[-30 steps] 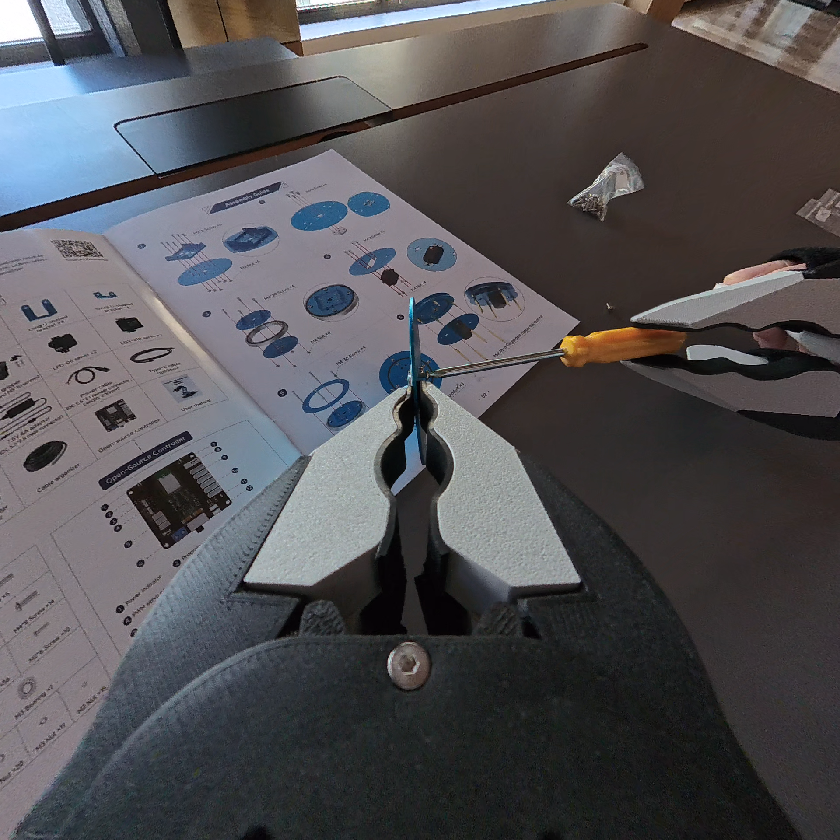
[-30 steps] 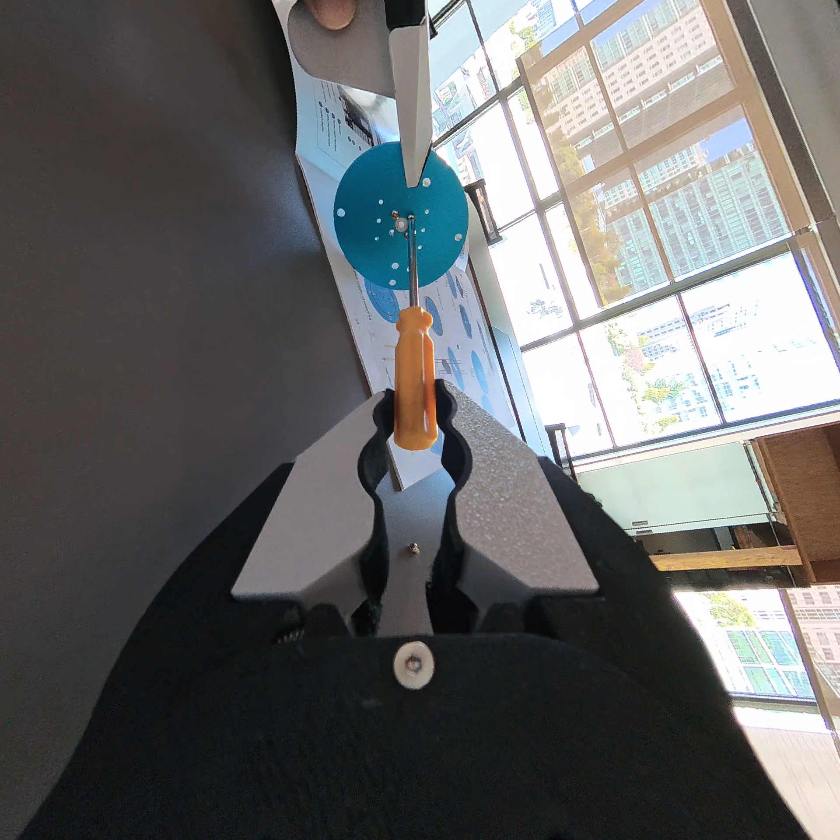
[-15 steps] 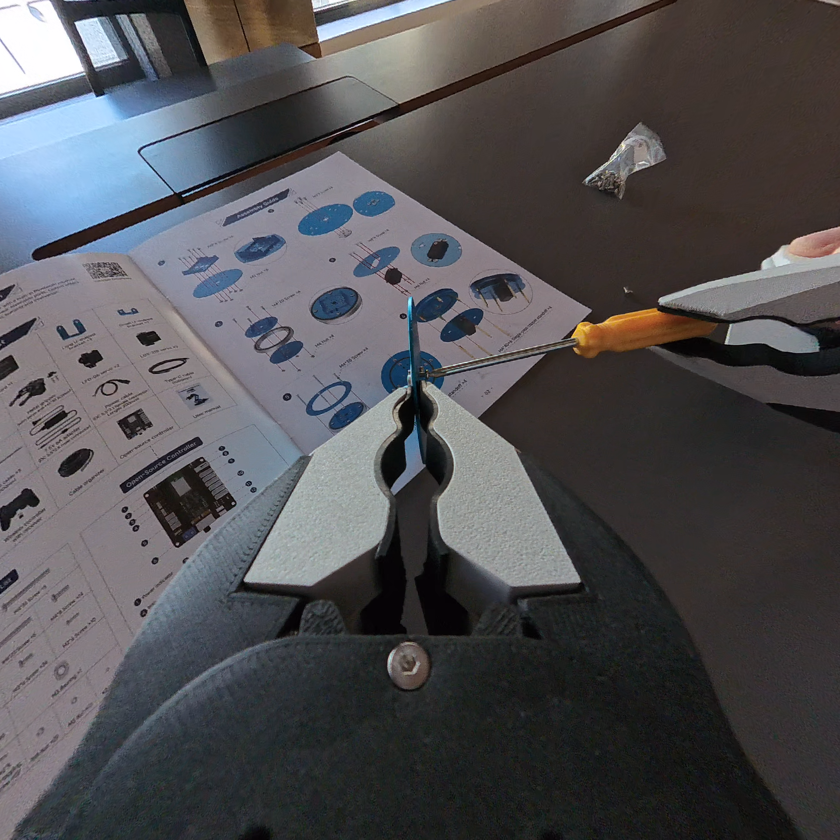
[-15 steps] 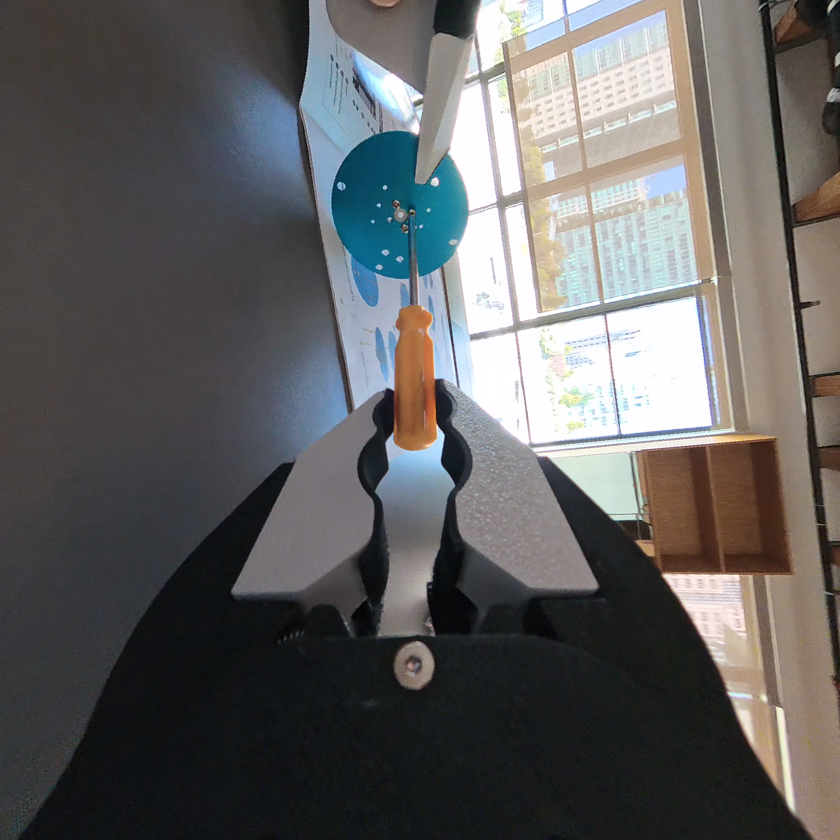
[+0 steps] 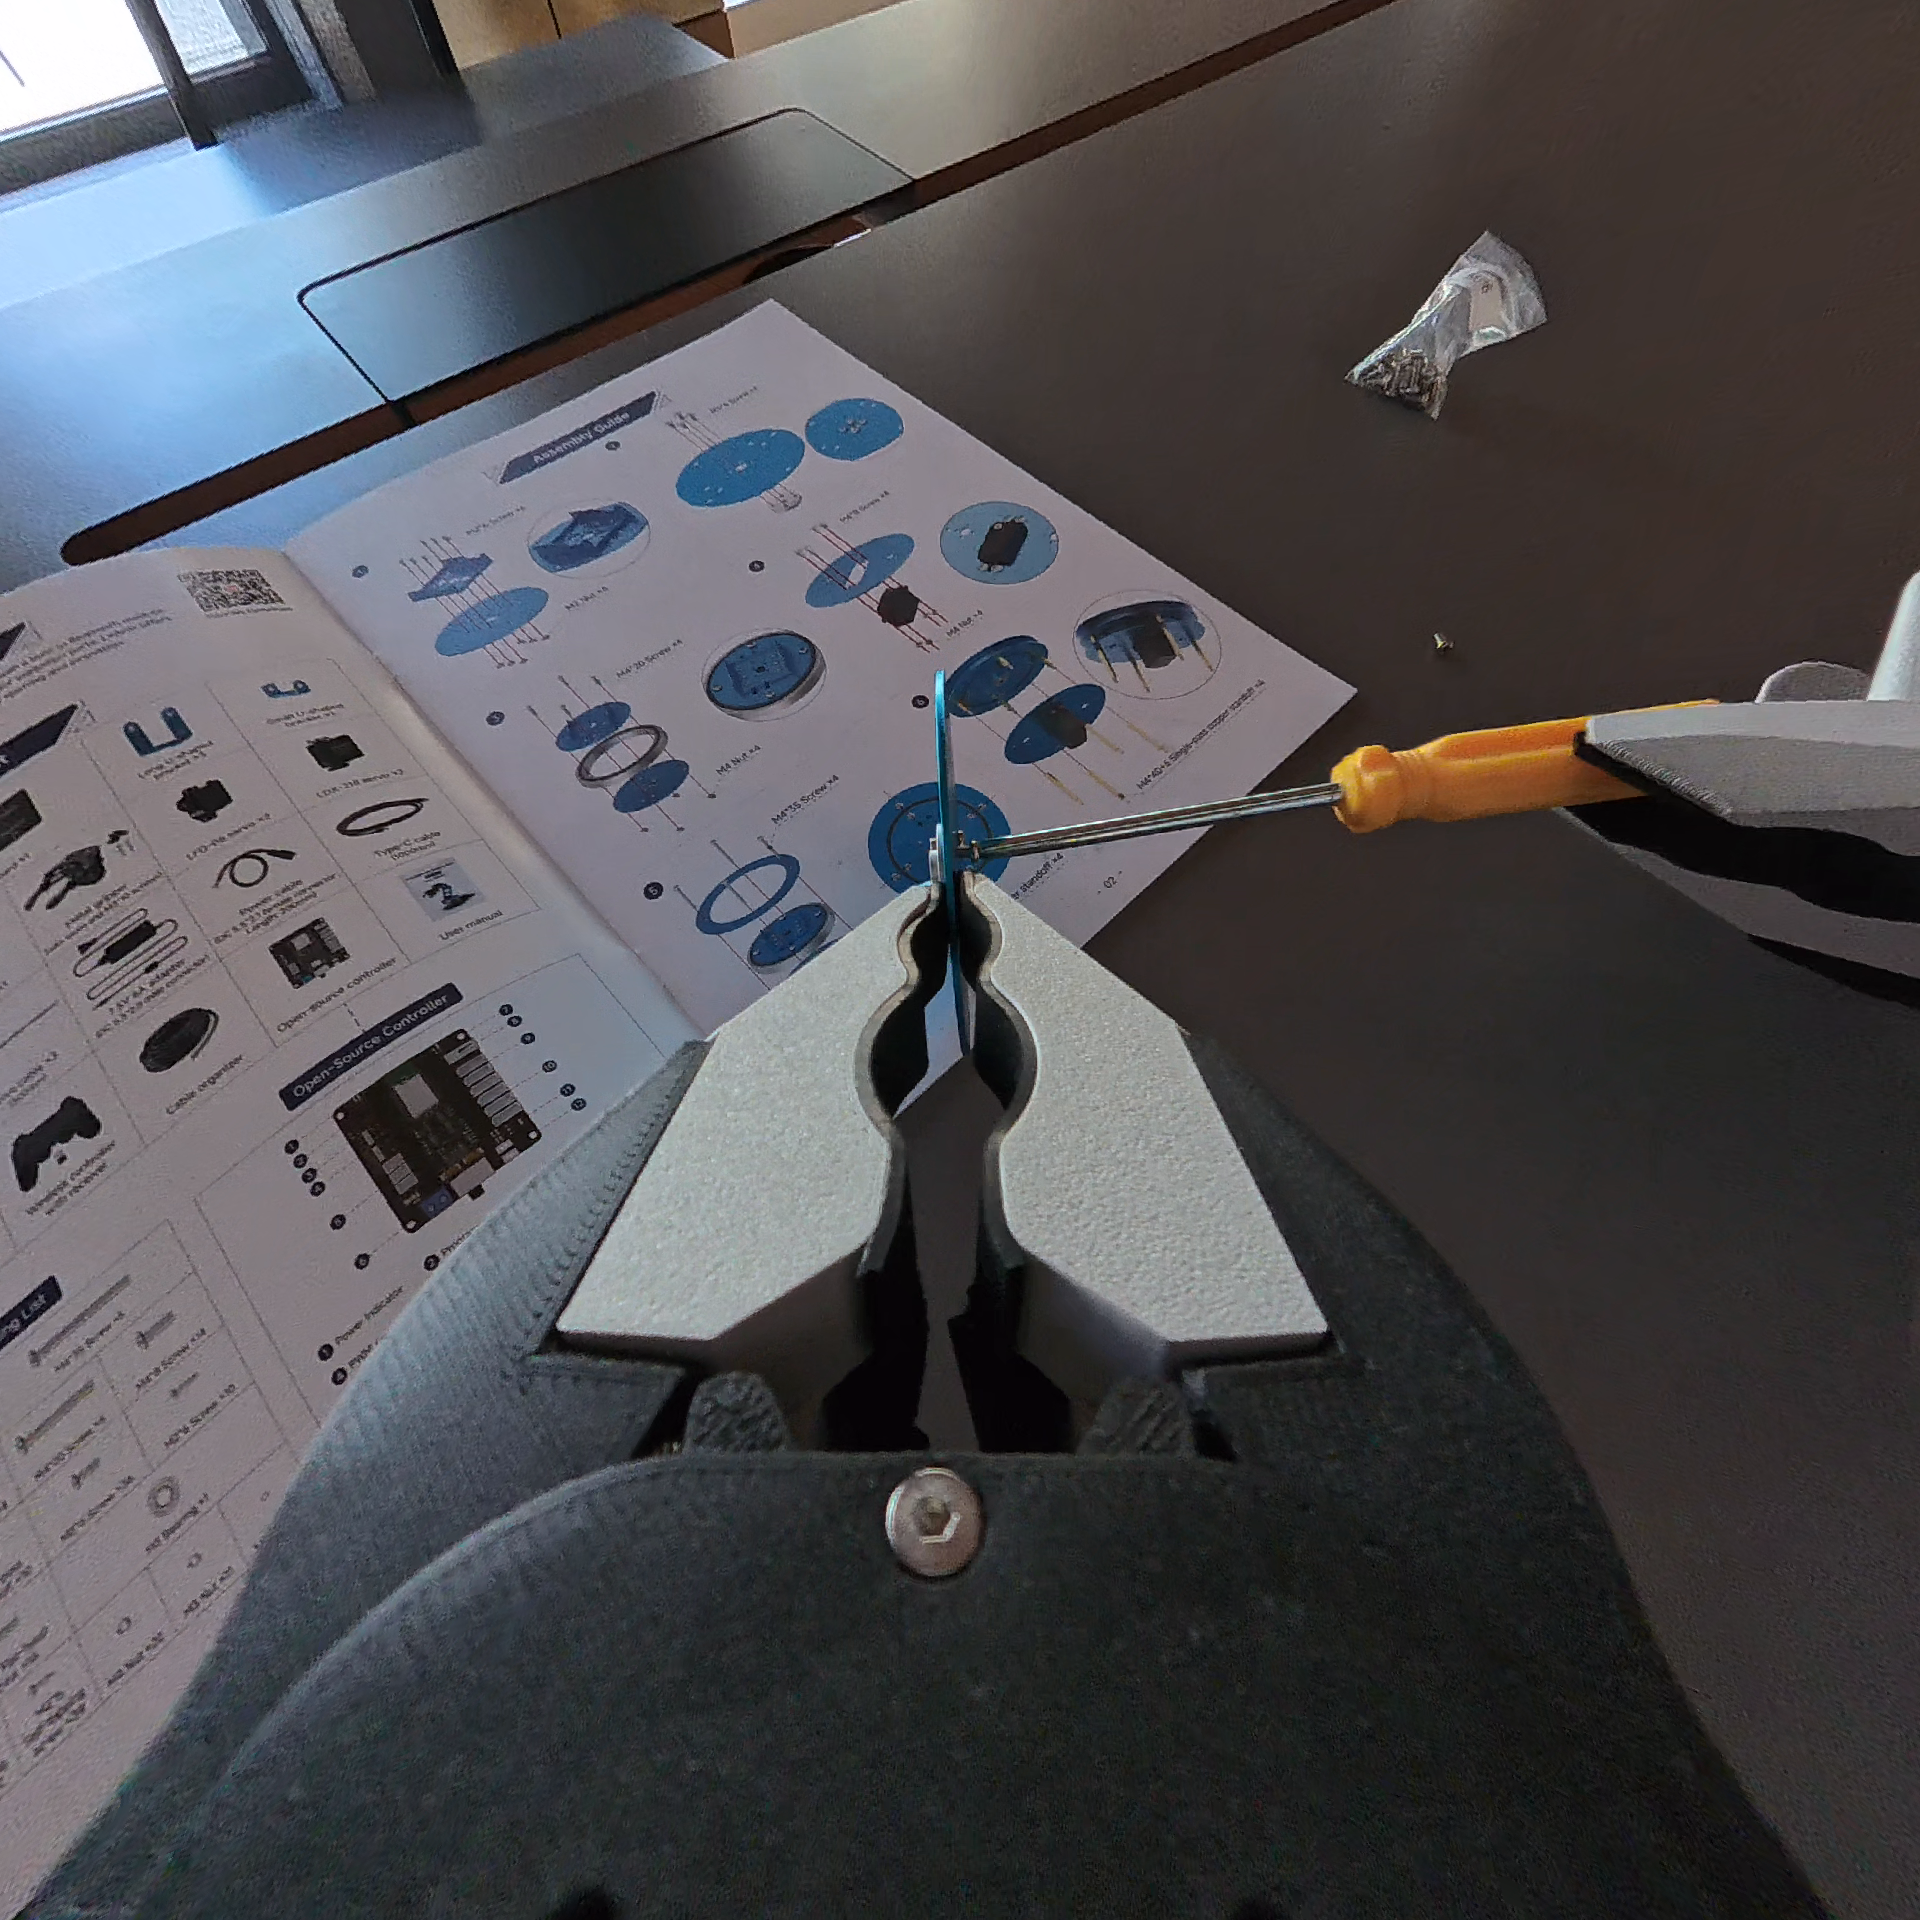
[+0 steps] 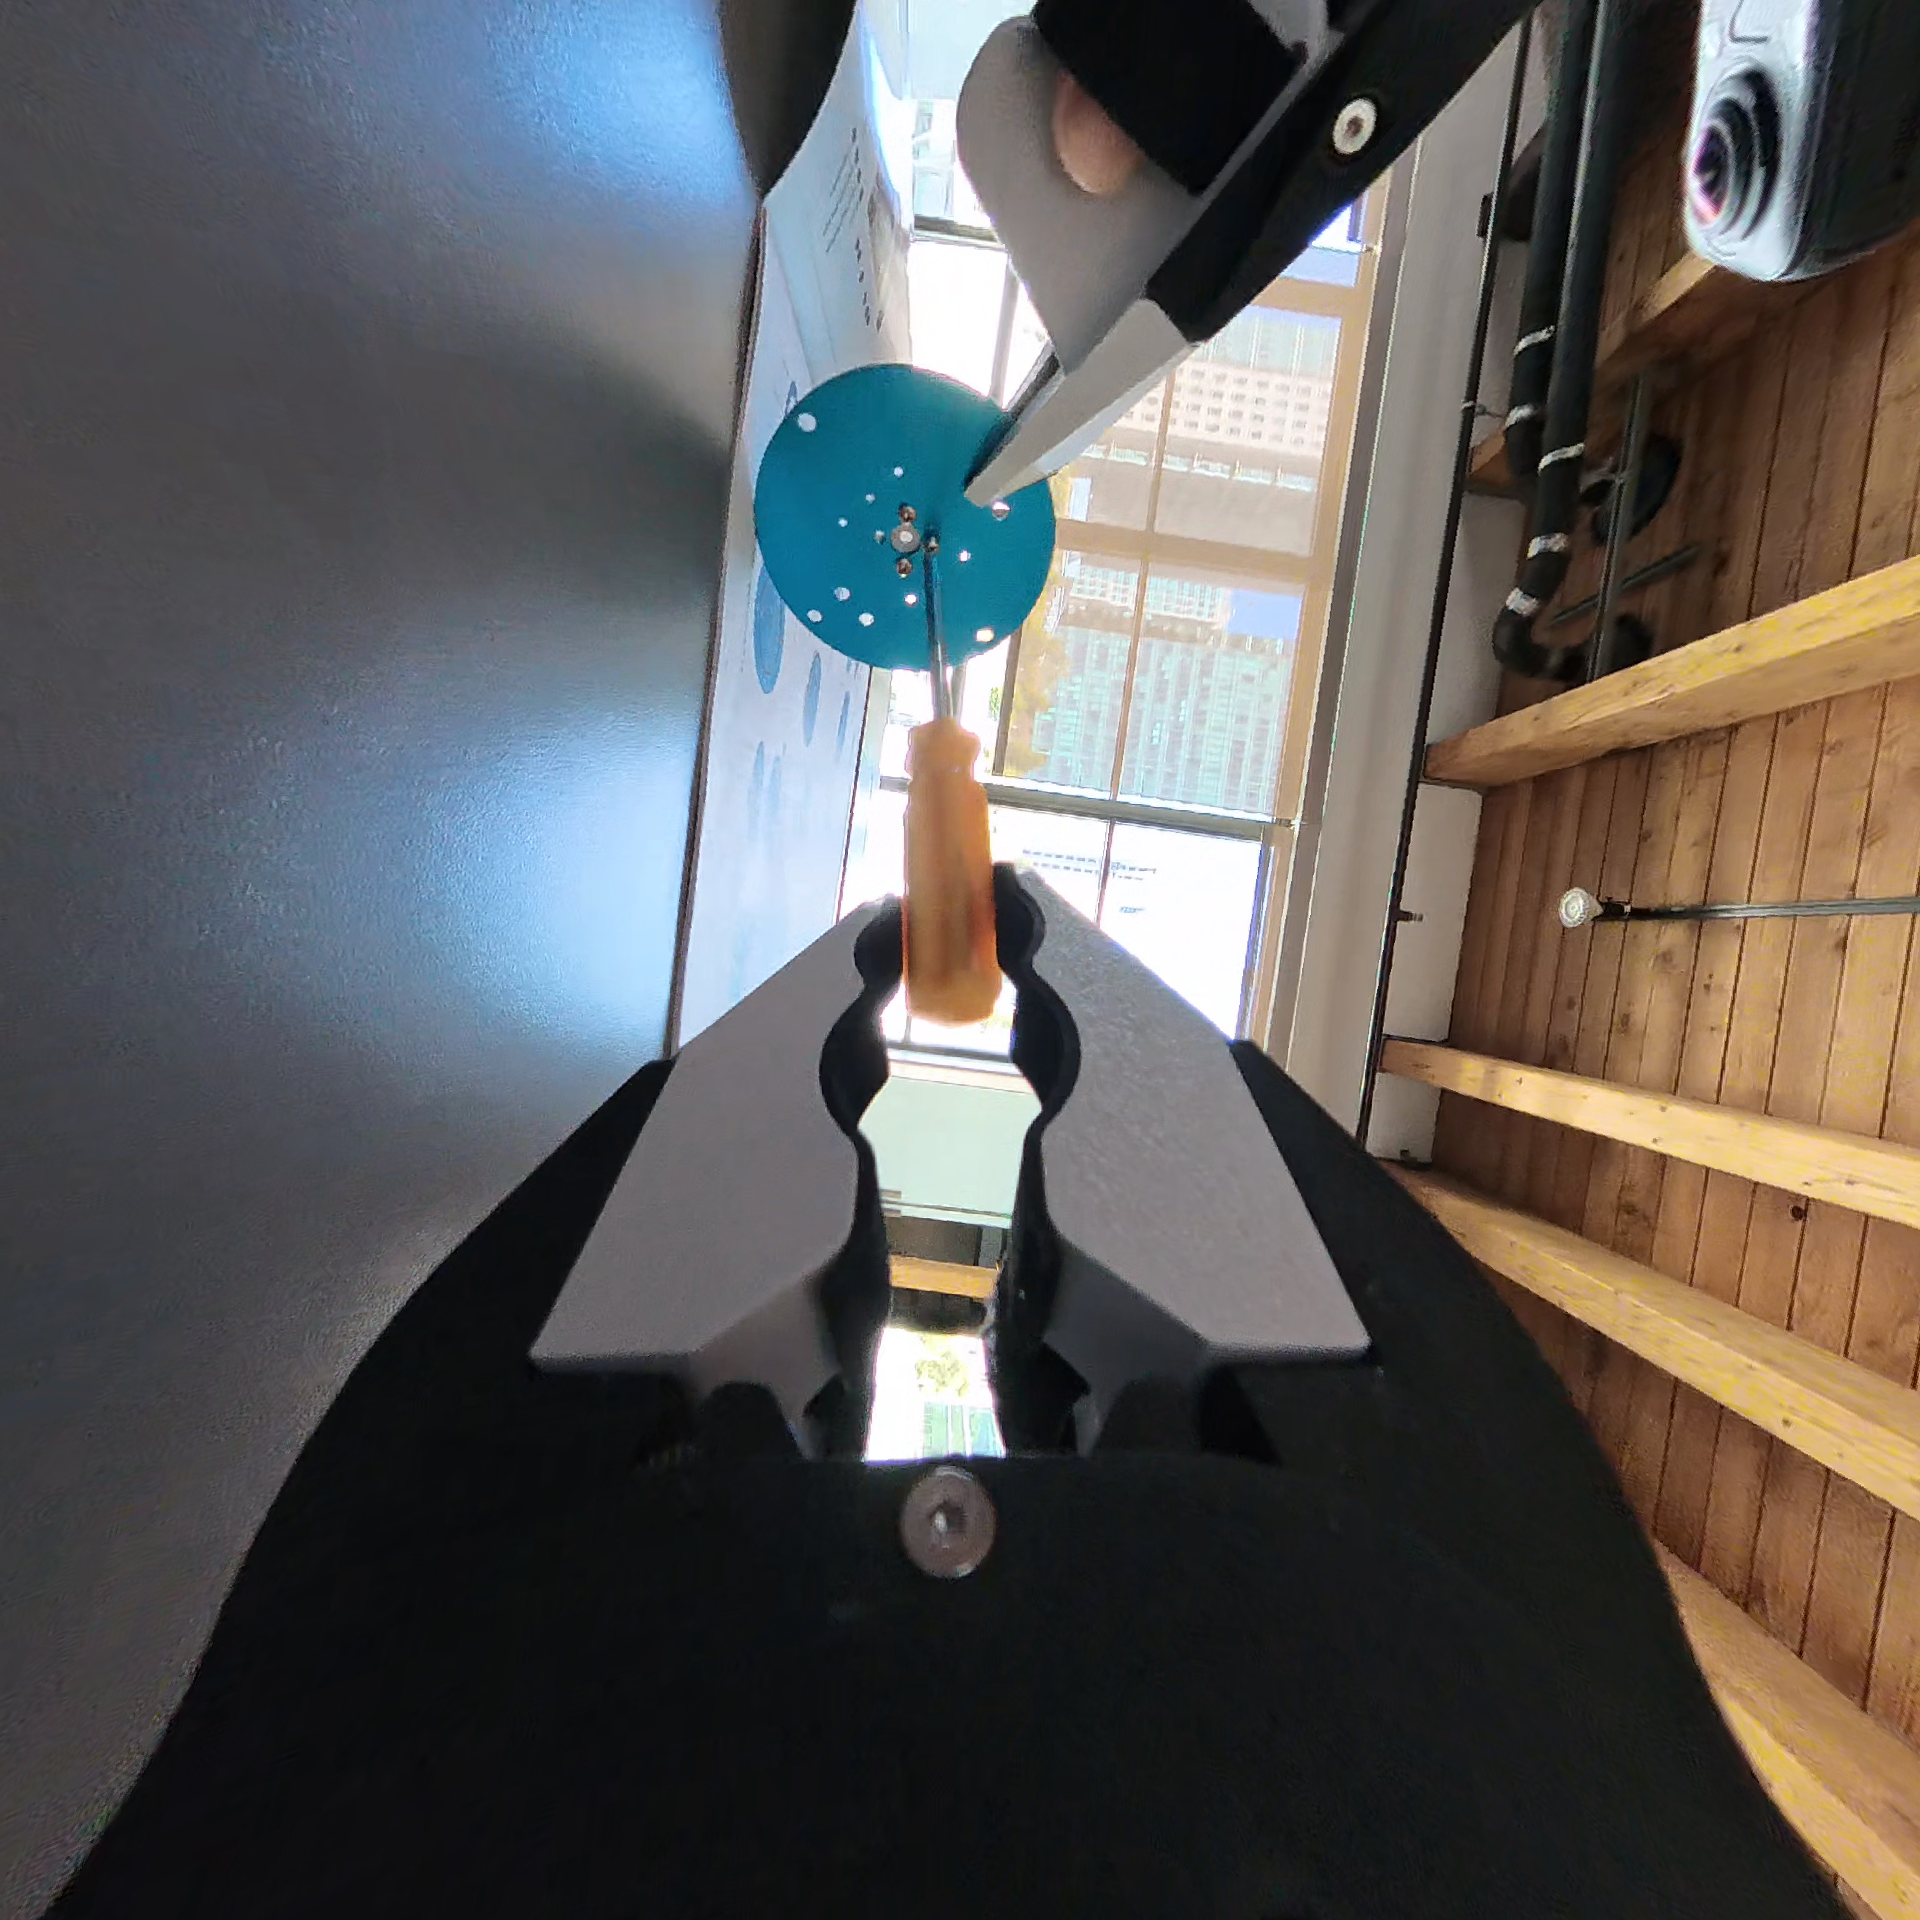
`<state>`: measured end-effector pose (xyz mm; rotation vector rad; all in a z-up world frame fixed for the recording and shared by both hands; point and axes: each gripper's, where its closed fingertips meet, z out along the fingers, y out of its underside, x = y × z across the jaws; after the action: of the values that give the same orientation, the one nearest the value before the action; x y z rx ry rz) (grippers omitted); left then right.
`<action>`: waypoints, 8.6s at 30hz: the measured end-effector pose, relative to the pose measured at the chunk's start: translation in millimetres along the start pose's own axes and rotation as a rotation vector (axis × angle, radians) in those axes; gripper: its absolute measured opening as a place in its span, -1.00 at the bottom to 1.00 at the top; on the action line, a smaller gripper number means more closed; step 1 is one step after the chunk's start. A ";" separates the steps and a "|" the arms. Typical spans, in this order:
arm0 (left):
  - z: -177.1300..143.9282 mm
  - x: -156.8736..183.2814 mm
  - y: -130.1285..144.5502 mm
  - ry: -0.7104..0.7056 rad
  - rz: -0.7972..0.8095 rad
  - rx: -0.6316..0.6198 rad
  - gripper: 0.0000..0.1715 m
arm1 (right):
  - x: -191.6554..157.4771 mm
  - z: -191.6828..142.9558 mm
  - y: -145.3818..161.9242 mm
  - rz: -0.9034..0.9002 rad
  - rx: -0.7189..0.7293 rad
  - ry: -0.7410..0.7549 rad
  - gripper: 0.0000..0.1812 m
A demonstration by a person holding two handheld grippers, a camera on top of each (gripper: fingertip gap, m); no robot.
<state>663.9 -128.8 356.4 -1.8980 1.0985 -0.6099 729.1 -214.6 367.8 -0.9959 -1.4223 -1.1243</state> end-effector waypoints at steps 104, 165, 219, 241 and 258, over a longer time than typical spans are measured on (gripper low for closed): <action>2.0 10.9 3.8 0.005 0.106 -0.044 -1.00 | 3.1 -0.1 -11.7 -0.128 0.170 0.039 -0.81; -5.9 -5.5 -1.9 -0.021 0.028 -0.037 -1.00 | 23.8 0.2 3.0 1.284 0.303 -0.410 -0.88; -7.3 -5.8 7.2 0.047 0.005 -0.050 -1.00 | 9.8 -5.3 -24.1 0.485 0.321 -0.189 -0.89; -6.5 -10.4 7.9 0.007 -0.016 -0.045 -1.00 | 18.9 7.2 -15.2 1.133 0.247 -0.341 -0.89; -4.9 -14.0 7.5 -0.064 0.034 -0.040 -1.00 | 0.3 11.0 8.6 2.207 0.227 -0.713 -0.89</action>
<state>649.9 -120.7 352.6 -1.9158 1.1067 -0.5086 735.0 -202.0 368.7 -1.8627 -0.1428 1.0486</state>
